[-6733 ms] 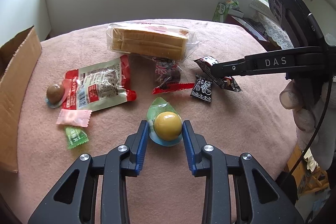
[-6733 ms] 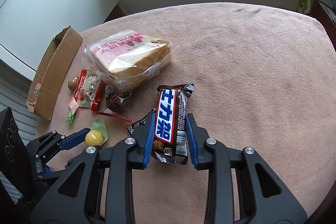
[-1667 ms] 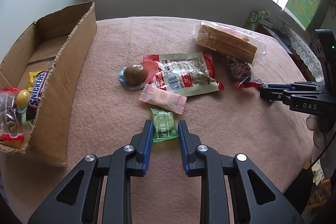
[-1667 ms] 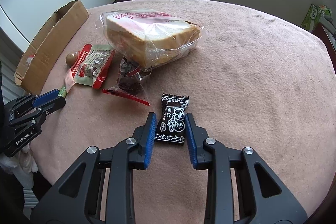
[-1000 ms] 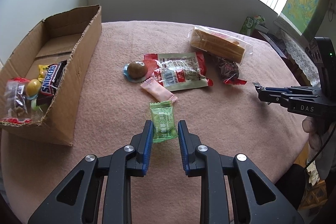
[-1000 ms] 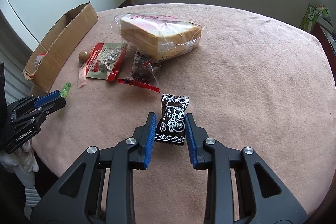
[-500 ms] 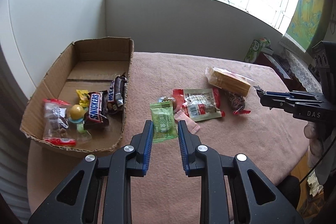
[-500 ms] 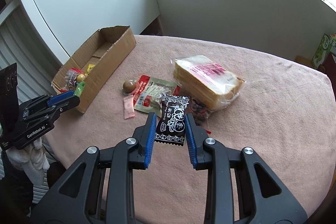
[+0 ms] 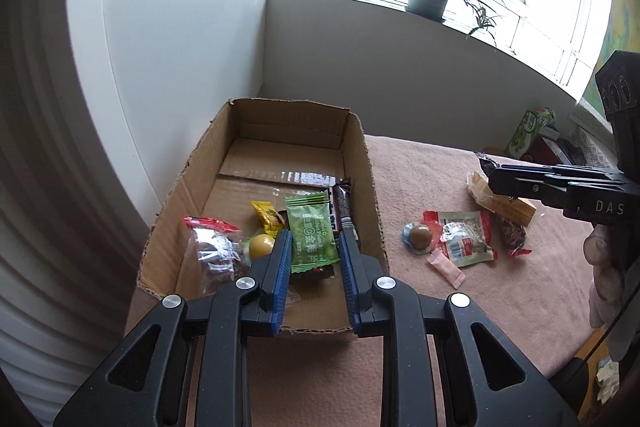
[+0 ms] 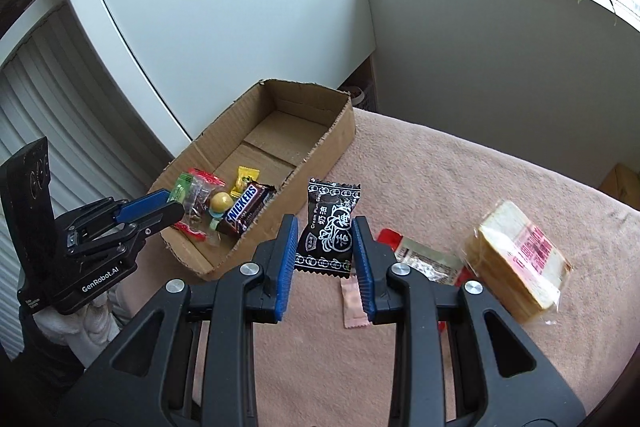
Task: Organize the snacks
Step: 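Carry the black candy and green sweet into the box and release both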
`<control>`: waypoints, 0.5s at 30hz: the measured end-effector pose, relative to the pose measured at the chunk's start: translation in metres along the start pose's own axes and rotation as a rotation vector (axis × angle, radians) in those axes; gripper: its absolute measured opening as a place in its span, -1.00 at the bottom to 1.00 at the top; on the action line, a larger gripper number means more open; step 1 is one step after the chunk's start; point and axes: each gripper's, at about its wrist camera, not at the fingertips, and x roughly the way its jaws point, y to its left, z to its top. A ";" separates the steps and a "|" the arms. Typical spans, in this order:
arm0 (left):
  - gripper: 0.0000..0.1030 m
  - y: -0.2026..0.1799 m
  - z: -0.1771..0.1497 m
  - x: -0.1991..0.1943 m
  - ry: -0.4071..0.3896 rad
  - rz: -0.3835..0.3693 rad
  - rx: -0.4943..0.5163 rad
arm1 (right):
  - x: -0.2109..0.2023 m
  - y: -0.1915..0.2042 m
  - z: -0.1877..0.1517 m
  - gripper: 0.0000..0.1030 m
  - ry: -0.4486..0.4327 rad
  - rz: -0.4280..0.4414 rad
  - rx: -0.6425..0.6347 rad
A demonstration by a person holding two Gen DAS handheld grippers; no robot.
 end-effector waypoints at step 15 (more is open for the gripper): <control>-0.57 0.036 0.013 0.020 0.003 0.037 -0.056 | 0.064 0.055 0.042 -0.44 0.051 0.091 -0.040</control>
